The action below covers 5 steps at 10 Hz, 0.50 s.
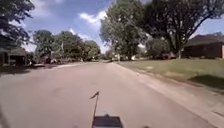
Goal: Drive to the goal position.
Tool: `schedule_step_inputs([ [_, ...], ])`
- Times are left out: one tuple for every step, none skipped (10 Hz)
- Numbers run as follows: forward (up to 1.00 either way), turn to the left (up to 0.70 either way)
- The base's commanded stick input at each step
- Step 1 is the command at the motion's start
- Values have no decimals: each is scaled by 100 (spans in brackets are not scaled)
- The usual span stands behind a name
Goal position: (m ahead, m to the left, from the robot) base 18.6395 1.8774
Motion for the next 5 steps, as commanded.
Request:
schedule_step_inputs([
  [100, 0],
  [100, 0],
  [100, 0],
  [100, 0],
  [100, 0],
])
